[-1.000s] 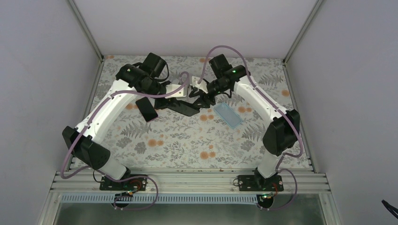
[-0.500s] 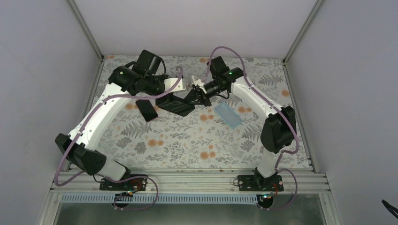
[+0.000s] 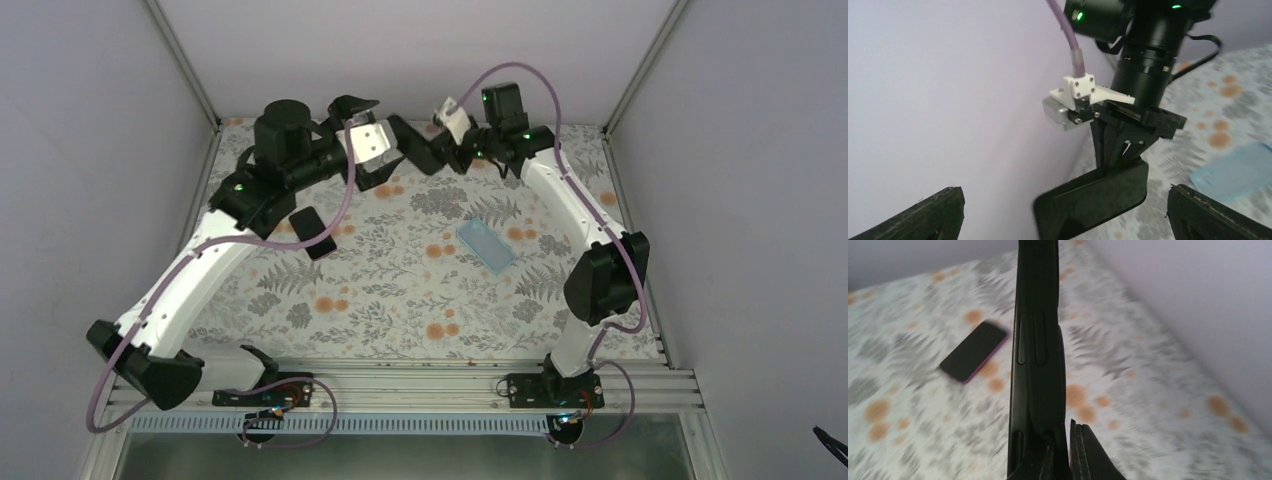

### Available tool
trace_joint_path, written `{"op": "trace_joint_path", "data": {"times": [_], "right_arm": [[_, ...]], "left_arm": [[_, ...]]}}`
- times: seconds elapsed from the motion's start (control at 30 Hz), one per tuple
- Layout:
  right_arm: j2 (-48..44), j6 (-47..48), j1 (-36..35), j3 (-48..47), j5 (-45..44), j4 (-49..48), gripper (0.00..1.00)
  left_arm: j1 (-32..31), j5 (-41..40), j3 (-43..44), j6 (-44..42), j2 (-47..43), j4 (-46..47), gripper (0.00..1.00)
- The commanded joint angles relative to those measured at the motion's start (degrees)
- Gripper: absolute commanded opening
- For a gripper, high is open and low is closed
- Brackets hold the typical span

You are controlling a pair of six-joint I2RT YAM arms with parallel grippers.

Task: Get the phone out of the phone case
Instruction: Remove the phone case from the phone.

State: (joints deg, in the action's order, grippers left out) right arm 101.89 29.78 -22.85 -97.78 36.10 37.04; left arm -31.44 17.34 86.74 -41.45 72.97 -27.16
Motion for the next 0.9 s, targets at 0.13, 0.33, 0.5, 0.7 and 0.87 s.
{"op": "trace_joint_path", "data": {"times": [0.13,0.33,0.5,0.7,0.87], "right_arm": [[5.8,-20.6,-0.7,-19.5,-13.3,-10.3,0.03],[10.0,-24.9,-0.6,-25.8,-11.9,-9.7,0.03],[9.9,-26.2,-0.6,-25.2,-11.1,-10.6,0.03],[9.7,-27.2,-0.6,-25.0,-10.8,-11.4,0.03],[9.7,-27.6,-0.5,-25.4,-10.0,-11.4,0.03]], "left_arm": [[-2.7,-15.5,-5.4,15.1,11.3,31.6,1.00],[-2.6,-20.9,-3.1,19.9,17.8,39.4,1.00],[-2.5,-20.0,0.4,21.0,21.7,39.0,1.00],[-2.3,-17.1,0.7,19.7,23.8,38.2,1.00],[-2.2,-15.3,-0.9,19.1,23.2,37.4,0.99]]}}
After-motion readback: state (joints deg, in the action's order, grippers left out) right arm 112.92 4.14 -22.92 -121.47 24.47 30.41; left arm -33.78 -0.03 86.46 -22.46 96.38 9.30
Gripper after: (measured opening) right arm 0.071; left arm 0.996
